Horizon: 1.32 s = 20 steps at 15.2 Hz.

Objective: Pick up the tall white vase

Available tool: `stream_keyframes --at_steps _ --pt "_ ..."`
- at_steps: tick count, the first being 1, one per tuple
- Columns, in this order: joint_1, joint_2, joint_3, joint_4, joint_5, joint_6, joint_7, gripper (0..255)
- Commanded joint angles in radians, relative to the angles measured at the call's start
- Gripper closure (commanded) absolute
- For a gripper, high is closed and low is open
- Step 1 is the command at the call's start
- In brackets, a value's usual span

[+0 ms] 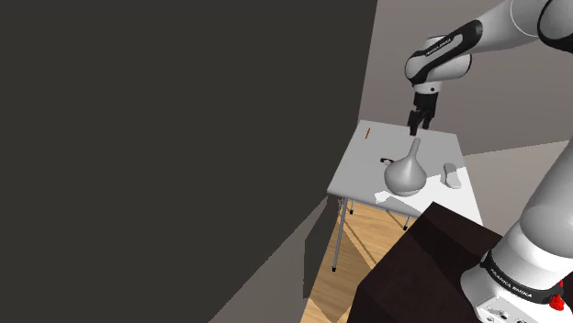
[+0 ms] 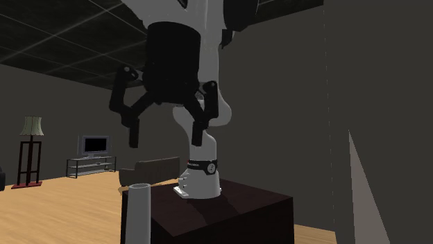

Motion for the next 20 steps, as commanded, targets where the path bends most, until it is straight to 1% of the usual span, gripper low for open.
stream_keyframes --at_steps 1,3,10,12,13,20 --pt "-0.024 0.088 -0.008 0.066 0.042 0.007 -0.047 0" --pt "-0.050 0.155 -0.008 0.117 0.073 0.010 -0.081 0" --pt "-0.061 0.209 0.004 0.086 0.103 0.091 -0.096 0" --pt "-0.062 0.214 0.005 0.084 0.105 0.097 -0.097 0" --pt "-0.062 0.214 0.005 0.084 0.105 0.096 -0.098 255" --pt "-0.062 0.215 0.005 0.086 0.105 0.096 -0.098 255"
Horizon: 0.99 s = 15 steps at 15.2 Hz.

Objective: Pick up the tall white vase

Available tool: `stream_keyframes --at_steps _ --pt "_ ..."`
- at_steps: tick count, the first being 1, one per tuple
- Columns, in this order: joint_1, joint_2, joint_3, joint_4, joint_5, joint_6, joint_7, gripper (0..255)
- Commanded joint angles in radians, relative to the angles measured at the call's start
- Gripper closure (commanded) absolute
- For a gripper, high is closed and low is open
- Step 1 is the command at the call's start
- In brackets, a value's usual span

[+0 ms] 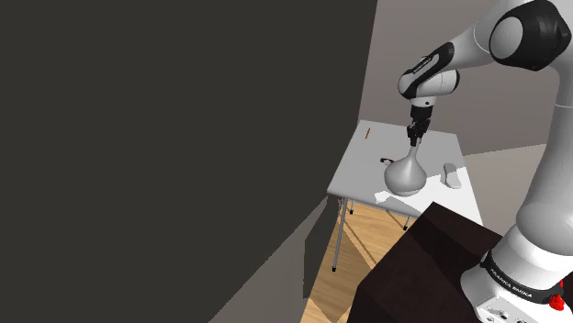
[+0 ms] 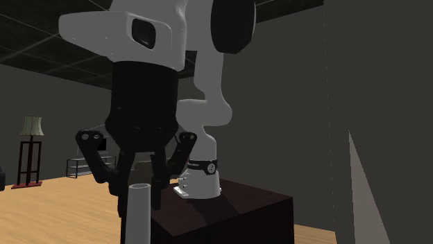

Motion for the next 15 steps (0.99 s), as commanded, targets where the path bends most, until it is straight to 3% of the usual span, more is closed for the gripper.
stream_keyframes --at_steps 1,15 --pt "0.000 0.001 0.000 0.000 0.000 0.000 0.000 255" --pt "0.018 -0.096 -0.019 0.063 -0.052 -0.150 0.026 255"
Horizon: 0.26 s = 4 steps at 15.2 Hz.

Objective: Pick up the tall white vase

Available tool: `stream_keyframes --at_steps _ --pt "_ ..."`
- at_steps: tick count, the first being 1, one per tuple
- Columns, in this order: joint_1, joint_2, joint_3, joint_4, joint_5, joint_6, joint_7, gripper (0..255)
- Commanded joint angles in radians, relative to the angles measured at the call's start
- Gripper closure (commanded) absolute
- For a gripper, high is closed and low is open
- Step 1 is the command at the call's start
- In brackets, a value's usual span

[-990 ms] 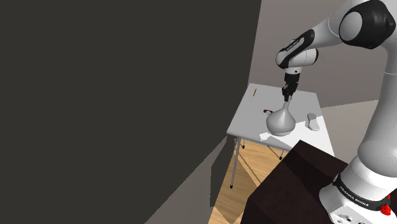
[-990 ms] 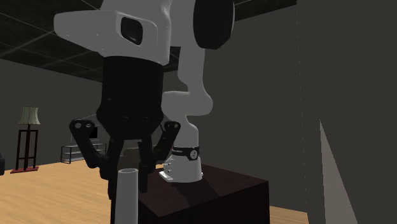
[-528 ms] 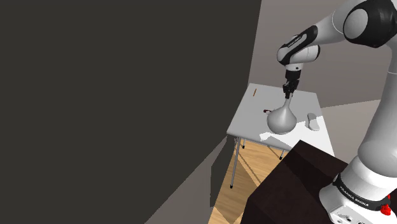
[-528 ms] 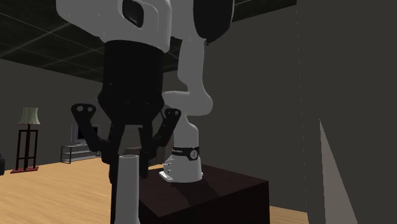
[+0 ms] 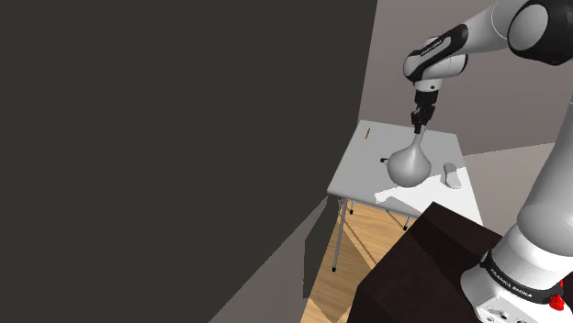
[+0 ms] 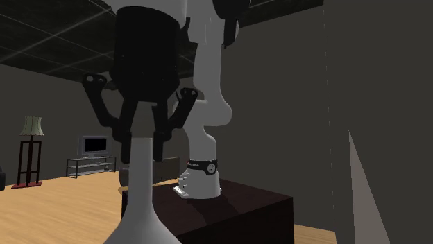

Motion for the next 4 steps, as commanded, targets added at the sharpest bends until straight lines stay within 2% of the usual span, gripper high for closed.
stream_keyframes --at_steps 1,4 --pt "0.001 -0.014 -0.003 0.014 -0.007 -0.025 0.002 255" --pt "0.002 -0.021 -0.004 0.022 -0.011 -0.039 0.004 255"
